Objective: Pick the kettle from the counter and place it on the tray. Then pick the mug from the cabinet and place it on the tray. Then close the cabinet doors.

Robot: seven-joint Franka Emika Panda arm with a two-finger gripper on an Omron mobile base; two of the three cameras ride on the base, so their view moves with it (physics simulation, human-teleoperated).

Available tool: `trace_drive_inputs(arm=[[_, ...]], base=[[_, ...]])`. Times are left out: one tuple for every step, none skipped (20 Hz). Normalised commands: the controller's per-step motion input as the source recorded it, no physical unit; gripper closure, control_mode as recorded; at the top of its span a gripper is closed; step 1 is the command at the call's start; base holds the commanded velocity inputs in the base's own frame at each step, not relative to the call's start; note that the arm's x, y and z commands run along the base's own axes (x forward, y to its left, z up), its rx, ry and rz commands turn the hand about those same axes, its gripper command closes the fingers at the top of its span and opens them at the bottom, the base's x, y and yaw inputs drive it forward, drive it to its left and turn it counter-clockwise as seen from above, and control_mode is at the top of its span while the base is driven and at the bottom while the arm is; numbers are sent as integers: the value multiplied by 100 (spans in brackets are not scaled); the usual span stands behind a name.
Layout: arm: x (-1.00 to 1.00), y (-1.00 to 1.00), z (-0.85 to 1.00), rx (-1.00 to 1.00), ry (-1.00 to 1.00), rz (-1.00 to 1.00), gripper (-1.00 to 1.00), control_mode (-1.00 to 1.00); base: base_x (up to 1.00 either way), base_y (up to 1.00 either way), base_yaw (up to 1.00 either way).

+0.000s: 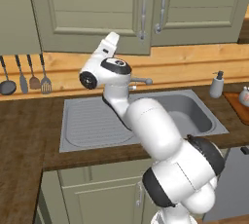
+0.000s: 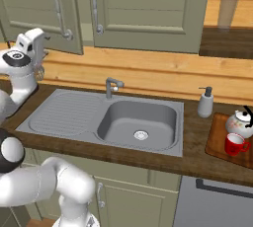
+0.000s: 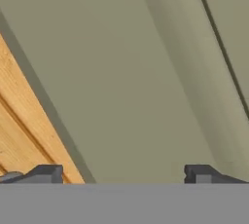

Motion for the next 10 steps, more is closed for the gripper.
trace_drive_inputs(arm=[[77,-40,0,6,15,17,-100,-100],[76,-41,0,6,14,17,-100,-100],[75,-42,0,7,14,17,-100,-100],[74,-43,0,7,14,18,-100,-100],[76,-42,0,7,15,18,-100,-100],[76,-42,0,7,15,18,-100,-100],[75,-42,0,6,15,18,-100,-100],[76,-40,0,6,17,18,-100,-100],[76,-38,0,6,17,18,-100,-100],[75,-39,0,6,17,18,-100,-100]], base=[[0,0,0],[0,0,0],[0,0,0],[0,0,0],[0,0,0],[0,0,0],[0,0,0],[0,0,0],[0,0,0],[0,0,0]])
